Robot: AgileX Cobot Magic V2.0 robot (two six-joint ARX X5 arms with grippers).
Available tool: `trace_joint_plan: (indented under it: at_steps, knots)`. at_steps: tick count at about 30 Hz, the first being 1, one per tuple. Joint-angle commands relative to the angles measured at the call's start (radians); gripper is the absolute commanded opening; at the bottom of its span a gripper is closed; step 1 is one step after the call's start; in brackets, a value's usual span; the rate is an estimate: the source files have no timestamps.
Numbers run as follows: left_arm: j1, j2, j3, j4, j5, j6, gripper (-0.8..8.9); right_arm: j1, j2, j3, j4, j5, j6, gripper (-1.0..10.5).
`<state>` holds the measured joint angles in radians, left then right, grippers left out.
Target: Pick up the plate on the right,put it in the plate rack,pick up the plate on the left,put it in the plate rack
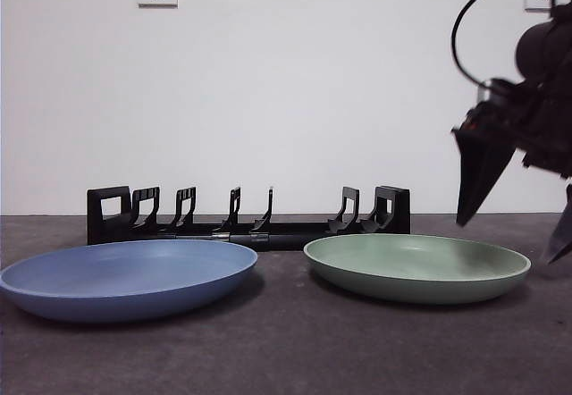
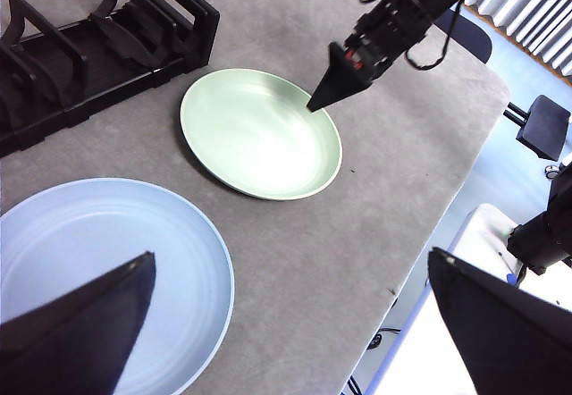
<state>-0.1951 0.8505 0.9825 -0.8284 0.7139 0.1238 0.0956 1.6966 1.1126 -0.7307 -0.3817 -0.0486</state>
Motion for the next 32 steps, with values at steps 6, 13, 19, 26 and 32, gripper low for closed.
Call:
trace_joint_plan:
  at_steps: [6, 13, 19, 26, 32]
  knots:
    - [-0.003, 0.0, 0.002, 0.006, 0.0, 0.015, 6.06, 0.029, 0.051, 0.001, 0.039, 0.031, 0.023, 3.1]
    - [-0.003, 0.0, 0.002, 0.006, 0.0, 0.015, 6.06, 0.029, 0.069, 0.001, 0.047, 0.035, 0.024, 2.1]
    - [-0.012, 0.003, 0.002, 0.007, 0.0, 0.016, 6.06, 0.029, 0.114, 0.001, 0.055, 0.034, 0.048, 0.9]
    - [-0.04, 0.005, 0.002, 0.007, 0.0, 0.037, 6.06, 0.029, 0.111, 0.005, 0.069, 0.033, 0.049, -0.2]
    - [-0.081, 0.022, 0.002, 0.01, -0.007, 0.092, 6.05, 0.028, 0.053, 0.012, 0.04, 0.017, 0.048, -0.2]
